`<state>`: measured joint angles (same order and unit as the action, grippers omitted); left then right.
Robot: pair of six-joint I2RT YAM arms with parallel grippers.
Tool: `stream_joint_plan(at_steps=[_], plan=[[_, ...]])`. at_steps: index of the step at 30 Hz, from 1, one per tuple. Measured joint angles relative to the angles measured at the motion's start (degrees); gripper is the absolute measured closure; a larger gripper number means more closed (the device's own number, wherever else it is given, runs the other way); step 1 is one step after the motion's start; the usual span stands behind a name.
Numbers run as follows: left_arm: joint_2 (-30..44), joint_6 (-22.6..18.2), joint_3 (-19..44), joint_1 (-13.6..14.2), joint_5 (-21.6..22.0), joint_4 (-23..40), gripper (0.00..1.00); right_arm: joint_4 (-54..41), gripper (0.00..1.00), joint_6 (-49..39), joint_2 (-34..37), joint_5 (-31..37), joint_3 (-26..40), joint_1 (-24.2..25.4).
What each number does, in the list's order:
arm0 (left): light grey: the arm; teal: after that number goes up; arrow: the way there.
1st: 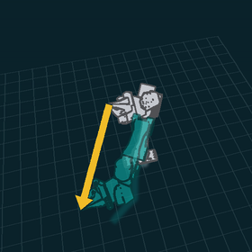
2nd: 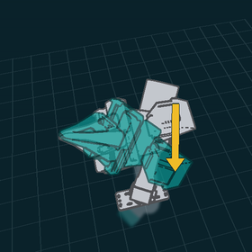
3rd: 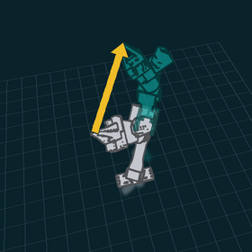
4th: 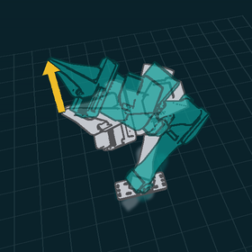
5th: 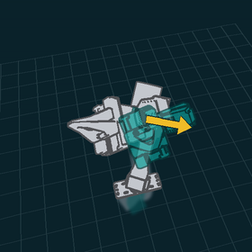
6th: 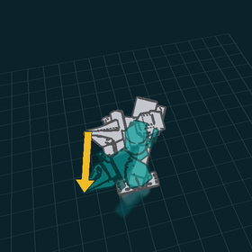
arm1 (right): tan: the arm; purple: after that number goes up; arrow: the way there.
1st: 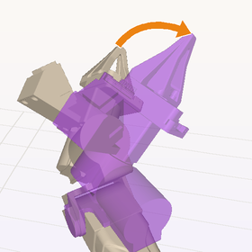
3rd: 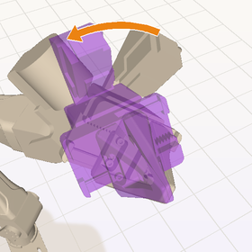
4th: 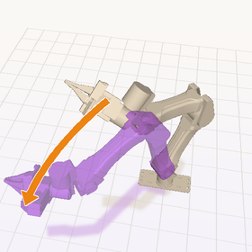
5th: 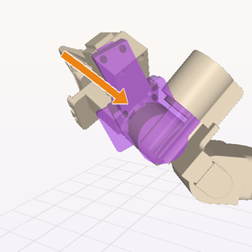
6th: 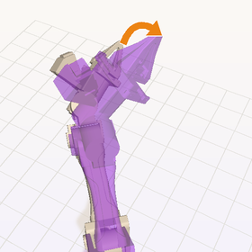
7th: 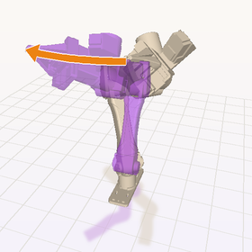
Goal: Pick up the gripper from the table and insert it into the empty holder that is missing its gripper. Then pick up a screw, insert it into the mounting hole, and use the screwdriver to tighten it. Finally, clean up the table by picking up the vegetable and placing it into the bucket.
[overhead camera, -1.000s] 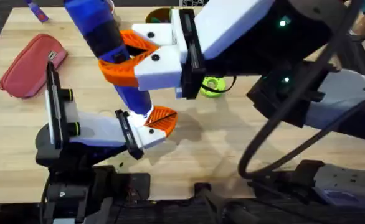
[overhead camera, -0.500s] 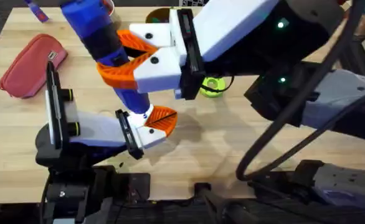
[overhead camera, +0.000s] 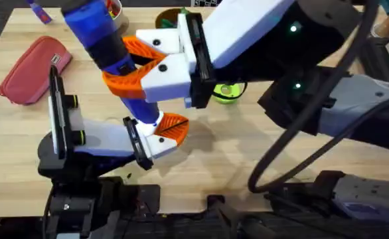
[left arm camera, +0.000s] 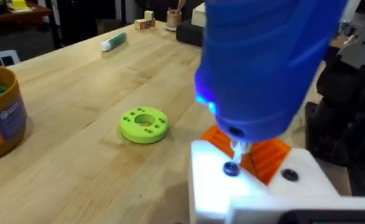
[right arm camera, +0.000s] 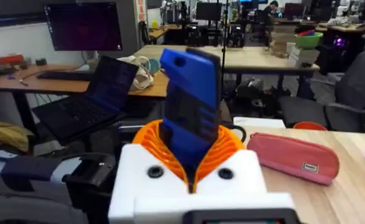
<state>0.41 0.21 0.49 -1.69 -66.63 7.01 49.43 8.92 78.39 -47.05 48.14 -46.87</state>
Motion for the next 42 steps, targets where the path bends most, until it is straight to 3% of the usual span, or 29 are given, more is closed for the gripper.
stream_joint_plan(at_steps=[42], plan=[[0.0,0.1,0.0,0.0,0.0,0.0,0.995,0.2,0.978,-1.2,2.3,-0.4,0.0,0.0]])
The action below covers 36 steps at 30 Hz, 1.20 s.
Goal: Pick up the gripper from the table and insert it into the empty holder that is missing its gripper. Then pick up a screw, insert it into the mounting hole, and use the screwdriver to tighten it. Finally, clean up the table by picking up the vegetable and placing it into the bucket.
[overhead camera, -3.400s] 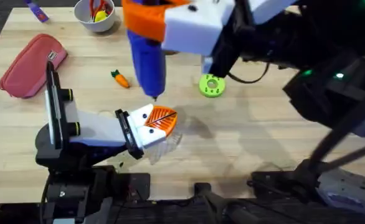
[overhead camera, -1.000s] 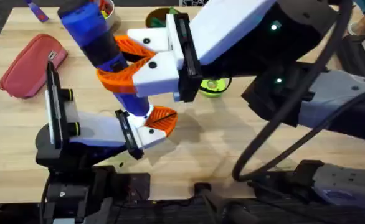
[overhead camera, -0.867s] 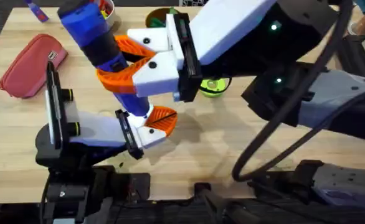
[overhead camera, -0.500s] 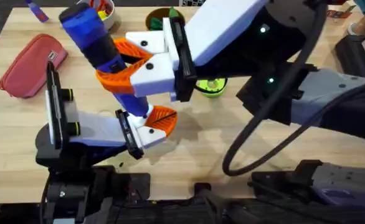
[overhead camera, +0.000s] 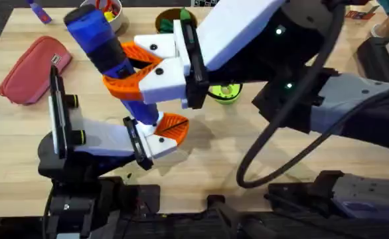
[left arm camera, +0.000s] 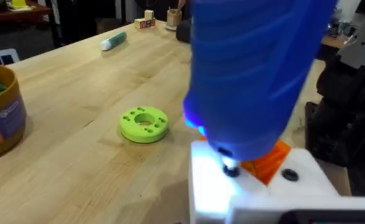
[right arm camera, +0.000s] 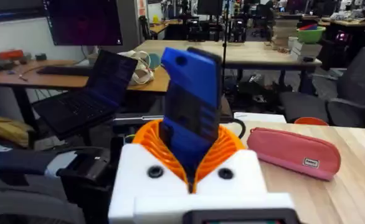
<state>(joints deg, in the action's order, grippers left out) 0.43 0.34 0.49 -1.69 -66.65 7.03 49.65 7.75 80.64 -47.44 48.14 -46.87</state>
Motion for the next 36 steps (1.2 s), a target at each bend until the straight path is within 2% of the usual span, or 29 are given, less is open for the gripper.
stream_joint_plan(at_steps=[7,13,15,16,21,24,28,30,32,36], plan=[[0.0,0.1,0.0,0.0,0.0,0.0,0.995,0.2,0.978,-0.6,0.0,0.0,0.0,0.0],[0.0,0.1,0.0,0.1,-0.2,0.0,0.995,5.5,0.978,-0.9,-0.1,-0.4,0.3,-0.1],[0.0,0.1,0.0,0.1,-0.2,0.0,0.995,3.6,0.978,-1.0,-0.4,-0.5,1.3,0.1],[0.0,0.1,0.0,0.1,-0.2,0.0,0.995,-0.4,0.978,-1.0,-0.4,-0.4,4.5,0.2],[0.0,0.1,0.0,0.1,-0.2,0.0,0.995,-8.5,0.978,-2.1,-0.8,-0.4,10.9,0.3],[0.0,0.0,0.0,0.1,-0.2,0.0,0.995,-20.2,0.978,-3.8,-1.4,-0.4,15.4,0.7],[0.0,0.0,0.0,0.1,-0.2,0.0,0.995,-46.5,0.978,-9.2,-1.5,2.5,25.0,2.7],[0.0,0.0,0.0,0.1,-0.2,0.0,0.995,-61.6,0.978,-13.3,-1.5,7.4,31.0,3.9],[0.0,0.0,0.0,0.1,-0.2,0.0,0.995,-72.3,0.978,-16.8,-1.5,13.0,36.1,4.9],[0.0,0.0,0.0,0.1,-0.2,0.0,0.995,-88.1,0.978,-22.0,-1.5,26.5,45.3,6.7]])
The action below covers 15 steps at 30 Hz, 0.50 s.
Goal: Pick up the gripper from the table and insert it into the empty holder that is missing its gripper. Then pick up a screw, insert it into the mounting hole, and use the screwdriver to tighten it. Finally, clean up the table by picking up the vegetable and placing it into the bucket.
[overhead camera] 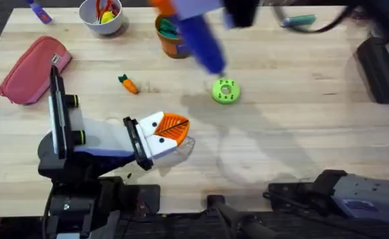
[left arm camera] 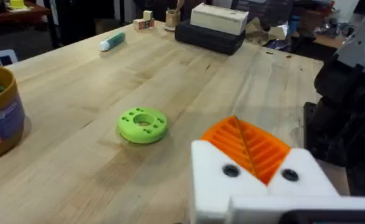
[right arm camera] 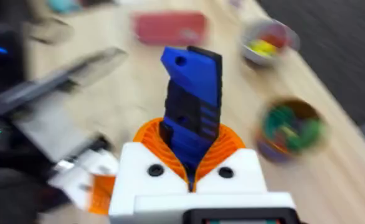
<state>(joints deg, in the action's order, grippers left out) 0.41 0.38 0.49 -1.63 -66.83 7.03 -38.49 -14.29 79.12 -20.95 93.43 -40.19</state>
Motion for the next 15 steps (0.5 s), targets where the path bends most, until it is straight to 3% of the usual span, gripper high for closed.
stream_joint_plan(at_steps=[7,10,15], plan=[[0.0,0.0,0.0,0.0,0.0,0.0,0.995,-13.0,0.978,-12.1,-0.6,23.1,5.0,3.6],[0.0,0.0,0.0,0.0,0.0,0.0,0.995,-19.7,0.978,-21.2,-0.2,28.5,5.0,6.1],[0.0,0.0,0.0,0.0,0.0,0.0,0.995,-25.1,0.978,-34.1,3.2,32.0,4.9,11.7]])
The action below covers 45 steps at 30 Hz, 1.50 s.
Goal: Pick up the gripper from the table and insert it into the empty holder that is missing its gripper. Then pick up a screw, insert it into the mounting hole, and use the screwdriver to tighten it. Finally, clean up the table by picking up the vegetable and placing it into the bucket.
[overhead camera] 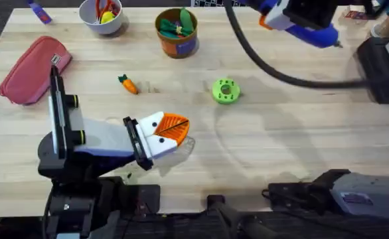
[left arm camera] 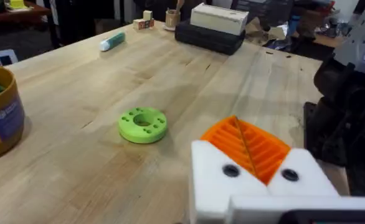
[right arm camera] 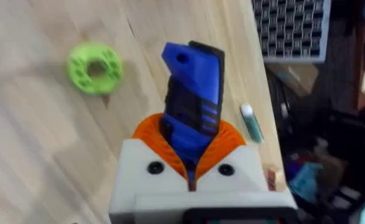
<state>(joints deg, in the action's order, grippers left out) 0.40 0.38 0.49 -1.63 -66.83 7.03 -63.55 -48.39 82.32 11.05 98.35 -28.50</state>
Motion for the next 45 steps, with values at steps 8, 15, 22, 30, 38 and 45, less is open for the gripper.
stream_joint_plan(at_steps=[8,15,22,30,38,45], plan=[[0.0,0.0,0.0,0.0,0.0,0.0,0.995,3.3,0.978,-11.9,8.7,1.6,-8.5,10.6],[0.0,0.0,0.0,0.0,0.0,0.0,0.995,11.1,0.978,-17.7,17.7,1.8,-18.1,14.1],[0.0,0.0,0.0,0.0,0.0,0.0,0.995,14.8,0.978,-19.7,24.1,1.7,-20.6,14.5],[0.0,0.0,0.0,0.0,0.0,0.0,0.995,15.6,0.952,-20.0,26.7,-1.4,-20.7,14.8],[0.0,0.0,0.0,0.0,0.0,0.0,0.995,15.7,0.018,-20.2,26.6,-1.9,-20.7,14.9],[0.0,-0.3,0.0,0.0,0.0,0.0,0.688,15.5,0.01,-18.6,23.5,-2.2,-20.8,14.9]])
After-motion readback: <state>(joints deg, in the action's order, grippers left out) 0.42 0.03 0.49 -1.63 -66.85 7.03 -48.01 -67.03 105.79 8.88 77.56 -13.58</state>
